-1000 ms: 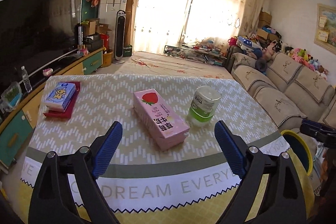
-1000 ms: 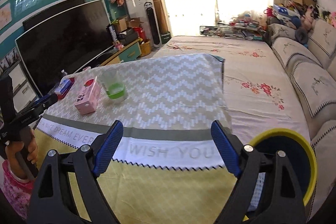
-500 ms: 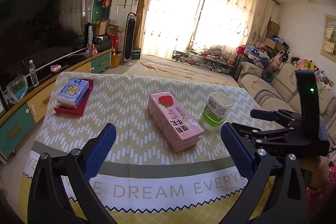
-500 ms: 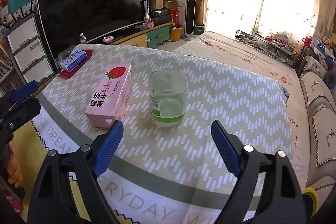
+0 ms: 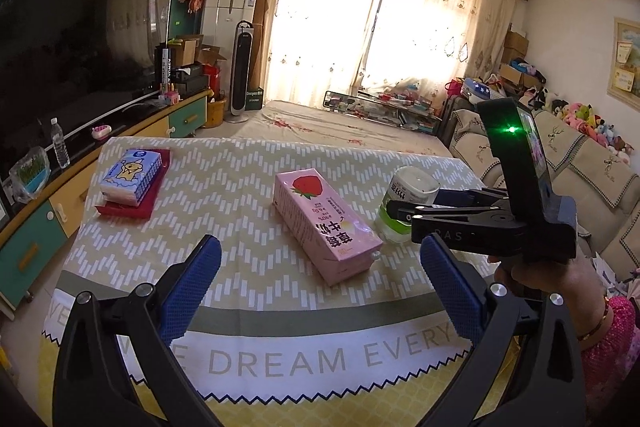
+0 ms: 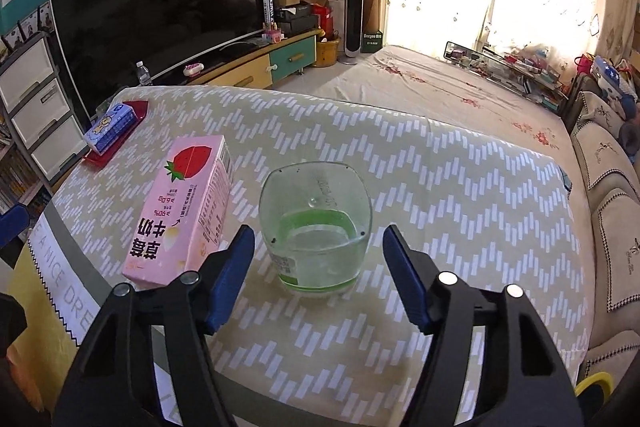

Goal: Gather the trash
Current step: 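Reach the right gripper to the clear plastic cup and grasp it, then carry the clear cup over the bin and drop it inside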

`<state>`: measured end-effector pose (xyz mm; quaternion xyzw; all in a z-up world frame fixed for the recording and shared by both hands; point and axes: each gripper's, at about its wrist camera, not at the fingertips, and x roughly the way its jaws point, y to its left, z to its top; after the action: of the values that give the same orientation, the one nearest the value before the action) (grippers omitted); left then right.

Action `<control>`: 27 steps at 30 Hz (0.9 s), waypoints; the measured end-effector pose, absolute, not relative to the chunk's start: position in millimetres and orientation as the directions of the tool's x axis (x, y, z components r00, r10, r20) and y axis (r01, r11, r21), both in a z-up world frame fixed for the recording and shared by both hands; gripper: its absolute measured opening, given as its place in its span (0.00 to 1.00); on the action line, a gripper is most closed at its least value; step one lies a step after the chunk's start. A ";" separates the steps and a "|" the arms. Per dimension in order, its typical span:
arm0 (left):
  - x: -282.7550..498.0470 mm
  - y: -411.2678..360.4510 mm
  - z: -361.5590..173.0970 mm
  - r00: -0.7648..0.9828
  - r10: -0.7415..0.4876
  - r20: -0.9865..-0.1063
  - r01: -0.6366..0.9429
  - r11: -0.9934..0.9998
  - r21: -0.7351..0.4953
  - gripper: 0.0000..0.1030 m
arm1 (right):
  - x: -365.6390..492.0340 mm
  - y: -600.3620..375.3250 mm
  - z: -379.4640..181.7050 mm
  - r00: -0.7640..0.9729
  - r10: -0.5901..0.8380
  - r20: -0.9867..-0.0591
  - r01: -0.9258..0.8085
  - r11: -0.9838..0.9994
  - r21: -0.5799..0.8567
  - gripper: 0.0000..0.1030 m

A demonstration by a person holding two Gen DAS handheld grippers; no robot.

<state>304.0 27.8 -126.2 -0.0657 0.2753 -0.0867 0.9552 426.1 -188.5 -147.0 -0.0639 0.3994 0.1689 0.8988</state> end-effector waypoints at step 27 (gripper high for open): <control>312.1 19.5 -135.7 0.815 -0.197 -0.544 0.141 0.980 -0.143 0.95 | 331.8 -241.3 -108.0 0.646 0.281 -0.710 -0.335 0.940 0.068 0.46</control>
<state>312.1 19.5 -135.7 -0.0481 0.2906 -0.0887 0.9515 331.8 -241.3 -108.0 -0.0347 0.3850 0.1698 0.9065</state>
